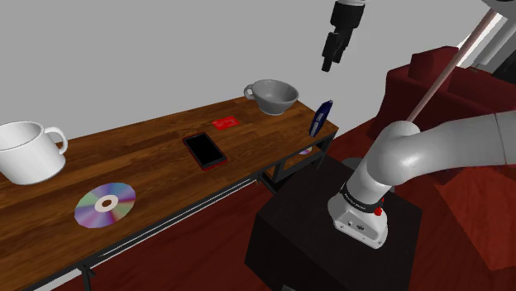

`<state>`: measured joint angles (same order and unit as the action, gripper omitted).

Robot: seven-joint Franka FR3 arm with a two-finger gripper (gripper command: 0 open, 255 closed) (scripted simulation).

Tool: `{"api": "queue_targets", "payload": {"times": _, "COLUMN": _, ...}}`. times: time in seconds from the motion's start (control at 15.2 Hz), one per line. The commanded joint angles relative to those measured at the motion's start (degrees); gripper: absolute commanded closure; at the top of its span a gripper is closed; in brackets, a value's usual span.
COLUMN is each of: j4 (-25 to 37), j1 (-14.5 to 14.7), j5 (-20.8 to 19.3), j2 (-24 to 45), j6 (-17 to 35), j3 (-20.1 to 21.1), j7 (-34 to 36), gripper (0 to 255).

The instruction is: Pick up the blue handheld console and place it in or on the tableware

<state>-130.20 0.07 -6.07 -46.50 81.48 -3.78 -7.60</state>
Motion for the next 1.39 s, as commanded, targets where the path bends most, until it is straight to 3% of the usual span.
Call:
{"api": "queue_targets", "payload": {"times": 0.0, "j4": 0.0, "j1": 0.0, "j5": 0.0, "j2": 0.0, "j6": 0.0, "j3": 0.0, "j7": 0.0, "gripper": 0}}
{"api": "queue_targets", "payload": {"times": 0.33, "j4": -13.0, "j1": -11.2, "j5": 7.8, "j2": -9.0, "j6": 4.7, "j3": 6.6, "j7": 29.6, "gripper": 0}}
{"api": "queue_targets", "payload": {"times": 0.66, "j4": -24.3, "j1": -20.8, "j5": 19.0, "j2": -18.2, "j6": 9.2, "j3": 16.4, "j7": 59.1, "gripper": 0}}
{"api": "queue_targets", "payload": {"times": 1.32, "j4": -30.5, "j1": -20.1, "j5": 20.6, "j2": -19.4, "j6": 14.1, "j3": 17.9, "j7": 58.9, "gripper": 0}}
